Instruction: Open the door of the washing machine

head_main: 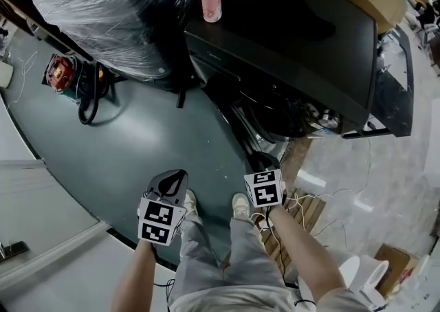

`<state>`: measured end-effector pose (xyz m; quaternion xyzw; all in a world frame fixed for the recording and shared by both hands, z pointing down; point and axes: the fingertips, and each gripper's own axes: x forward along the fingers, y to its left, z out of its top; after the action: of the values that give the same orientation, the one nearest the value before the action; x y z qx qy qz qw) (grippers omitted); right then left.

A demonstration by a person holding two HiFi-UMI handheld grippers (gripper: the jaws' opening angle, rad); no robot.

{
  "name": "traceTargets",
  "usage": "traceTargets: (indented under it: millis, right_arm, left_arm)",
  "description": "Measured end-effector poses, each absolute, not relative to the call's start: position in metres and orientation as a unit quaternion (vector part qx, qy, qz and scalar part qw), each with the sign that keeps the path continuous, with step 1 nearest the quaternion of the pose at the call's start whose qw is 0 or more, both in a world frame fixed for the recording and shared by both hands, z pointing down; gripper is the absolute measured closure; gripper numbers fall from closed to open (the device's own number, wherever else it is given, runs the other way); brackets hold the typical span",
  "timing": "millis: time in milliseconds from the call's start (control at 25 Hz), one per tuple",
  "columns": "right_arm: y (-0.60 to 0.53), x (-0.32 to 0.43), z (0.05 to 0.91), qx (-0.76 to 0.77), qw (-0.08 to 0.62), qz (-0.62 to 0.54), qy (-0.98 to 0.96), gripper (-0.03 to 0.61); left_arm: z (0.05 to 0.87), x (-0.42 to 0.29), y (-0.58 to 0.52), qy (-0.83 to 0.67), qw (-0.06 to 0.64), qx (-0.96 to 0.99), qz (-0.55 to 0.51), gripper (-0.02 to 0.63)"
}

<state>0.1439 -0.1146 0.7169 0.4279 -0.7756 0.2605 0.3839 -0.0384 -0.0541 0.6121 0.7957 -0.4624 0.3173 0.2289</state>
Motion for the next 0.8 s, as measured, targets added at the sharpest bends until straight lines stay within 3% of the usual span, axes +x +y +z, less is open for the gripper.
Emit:
traceTargets:
  millis: [800]
  right_arm:
    - [-0.044,-0.08,0.739,0.49,0.324,0.359,-0.725,0.412]
  left_arm:
    - [0.653,-0.225,0.037,-0.532,0.297,0.733,0.304,0.589]
